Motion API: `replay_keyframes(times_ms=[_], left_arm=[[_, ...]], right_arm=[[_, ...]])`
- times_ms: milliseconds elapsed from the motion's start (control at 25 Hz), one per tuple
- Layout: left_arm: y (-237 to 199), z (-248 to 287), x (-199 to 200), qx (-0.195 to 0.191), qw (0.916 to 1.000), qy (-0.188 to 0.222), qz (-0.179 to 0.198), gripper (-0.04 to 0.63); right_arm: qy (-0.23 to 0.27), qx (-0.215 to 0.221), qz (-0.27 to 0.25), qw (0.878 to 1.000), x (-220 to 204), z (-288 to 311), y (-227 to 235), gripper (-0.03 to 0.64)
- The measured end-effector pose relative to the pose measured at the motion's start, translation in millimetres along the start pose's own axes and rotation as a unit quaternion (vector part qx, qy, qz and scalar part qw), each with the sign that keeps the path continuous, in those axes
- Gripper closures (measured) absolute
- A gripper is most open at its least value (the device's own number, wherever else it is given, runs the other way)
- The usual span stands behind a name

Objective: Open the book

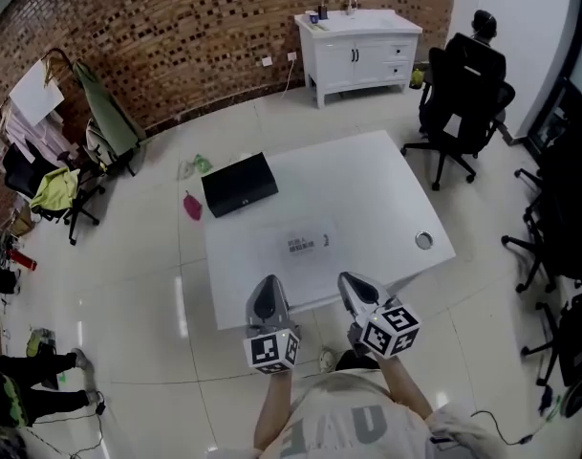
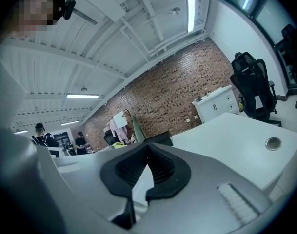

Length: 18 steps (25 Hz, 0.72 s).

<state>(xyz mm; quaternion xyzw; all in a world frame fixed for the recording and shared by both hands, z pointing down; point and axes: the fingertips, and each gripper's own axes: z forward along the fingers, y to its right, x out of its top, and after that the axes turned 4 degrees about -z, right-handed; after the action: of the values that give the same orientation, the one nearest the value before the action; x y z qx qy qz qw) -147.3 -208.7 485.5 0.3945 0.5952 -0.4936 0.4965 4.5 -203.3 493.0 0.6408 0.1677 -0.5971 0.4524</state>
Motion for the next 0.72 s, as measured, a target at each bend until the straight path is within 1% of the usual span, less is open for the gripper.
replay_keyframes(times_ms=[120, 240, 320, 400, 480, 520, 560, 600, 720], left_arm=[[4, 10, -4, 0.0, 1.0, -0.005, -0.002, 0.583], [13, 17, 0, -0.005, 0.9999, -0.01, 0.003, 0.583], [19, 17, -4, -0.008, 0.9998, -0.018, 0.005, 0.583], [20, 15, -16, -0.004, 0.9997, -0.025, 0.008, 0.583], [14, 12, -33, 0.005, 0.9992, -0.04, 0.005, 0.583], [12, 9, -43, 0.009, 0.9986, -0.051, 0.002, 0.583], [10, 7, -52, 0.013, 0.9979, -0.063, 0.0, 0.583], [9, 6, -61, 0.015, 0.9971, -0.074, 0.0, 0.583], [9, 7, -84, 0.016, 0.9941, -0.107, 0.007, 0.583]], right_arm=[[-0.018, -0.005, 0.006, 1.0, -3, 8, 12, 0.612], [-0.034, -0.009, 0.016, 0.999, -6, 19, 23, 0.612], [-0.053, -0.039, 0.02, 0.998, -18, 22, 40, 0.612], [-0.087, -0.072, 0.021, 0.993, -37, 24, 61, 0.617], [-0.122, -0.072, 0.021, 0.99, -59, 30, 72, 0.613], [-0.137, -0.064, 0.022, 0.988, -71, 32, 75, 0.541], [-0.152, -0.058, 0.023, 0.986, -83, 33, 78, 0.367], [-0.166, -0.058, 0.022, 0.984, -94, 34, 83, 0.33], [-0.2, -0.077, 0.016, 0.977, -123, 35, 104, 0.331]])
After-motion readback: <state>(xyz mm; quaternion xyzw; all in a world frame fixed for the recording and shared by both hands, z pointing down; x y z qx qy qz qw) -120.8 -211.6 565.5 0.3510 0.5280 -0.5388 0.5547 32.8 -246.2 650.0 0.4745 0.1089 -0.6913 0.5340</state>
